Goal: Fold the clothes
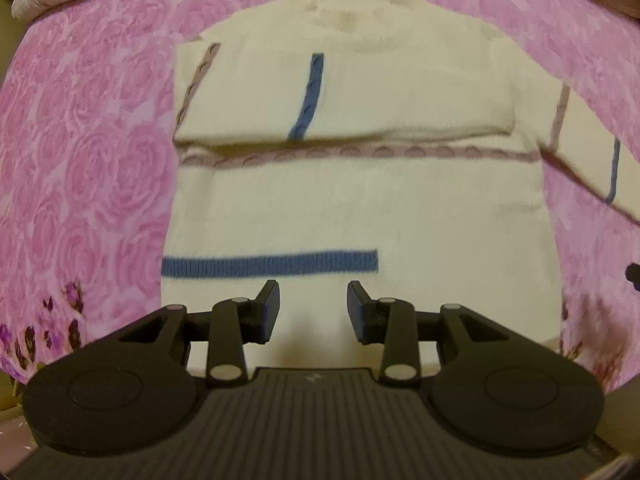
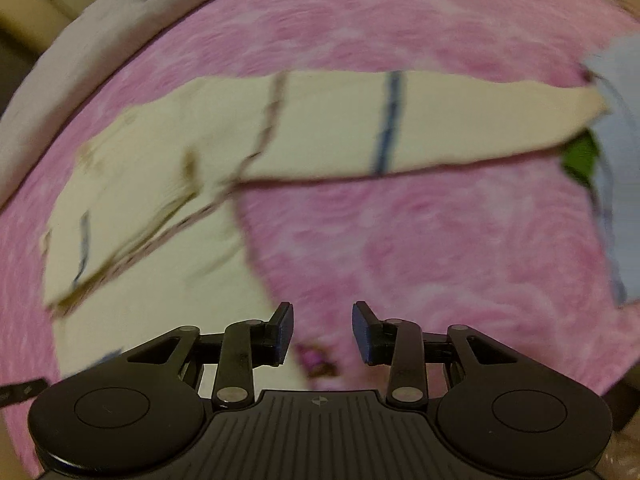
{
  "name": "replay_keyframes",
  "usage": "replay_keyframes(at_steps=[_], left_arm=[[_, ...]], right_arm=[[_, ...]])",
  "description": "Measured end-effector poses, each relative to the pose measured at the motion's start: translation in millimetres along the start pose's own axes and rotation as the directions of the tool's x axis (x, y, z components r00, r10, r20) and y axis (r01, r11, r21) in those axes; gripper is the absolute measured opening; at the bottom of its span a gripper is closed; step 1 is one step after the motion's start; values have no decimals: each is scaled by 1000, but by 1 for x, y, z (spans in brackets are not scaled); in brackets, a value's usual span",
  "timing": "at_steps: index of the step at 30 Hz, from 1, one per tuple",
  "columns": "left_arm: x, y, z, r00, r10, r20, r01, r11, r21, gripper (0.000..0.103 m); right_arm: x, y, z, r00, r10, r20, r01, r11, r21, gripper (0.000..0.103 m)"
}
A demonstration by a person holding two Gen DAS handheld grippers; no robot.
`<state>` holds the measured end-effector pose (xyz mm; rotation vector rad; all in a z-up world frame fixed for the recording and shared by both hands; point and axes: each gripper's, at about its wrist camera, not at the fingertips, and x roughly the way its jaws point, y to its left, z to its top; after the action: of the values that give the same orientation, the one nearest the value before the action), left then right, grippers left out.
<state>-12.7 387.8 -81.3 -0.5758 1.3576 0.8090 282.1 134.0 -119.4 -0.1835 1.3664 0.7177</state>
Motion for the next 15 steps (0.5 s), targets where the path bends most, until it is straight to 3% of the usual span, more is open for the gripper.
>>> replay_keyframes(at_steps=[5,8,11,15], left_arm=[[-3,-12,24,1000,-4,27,4,1000,3,34],[0,-26,40,999,-18,31,17,1000,26,36],[5,-42,52,999,-37,25,36,998,50,36],[17,-56,66,998,-68,-6,68,996,56,36]], right_arm=[[-1,-45,22,997,-50,51,44,993,108,37],[-3,-85,35,990,-47,130,15,971,240,37],[2,-130,39,978,-39,205,-52,907,418,37],[15,-184,40,959,-37,281,-152,769,620,37]])
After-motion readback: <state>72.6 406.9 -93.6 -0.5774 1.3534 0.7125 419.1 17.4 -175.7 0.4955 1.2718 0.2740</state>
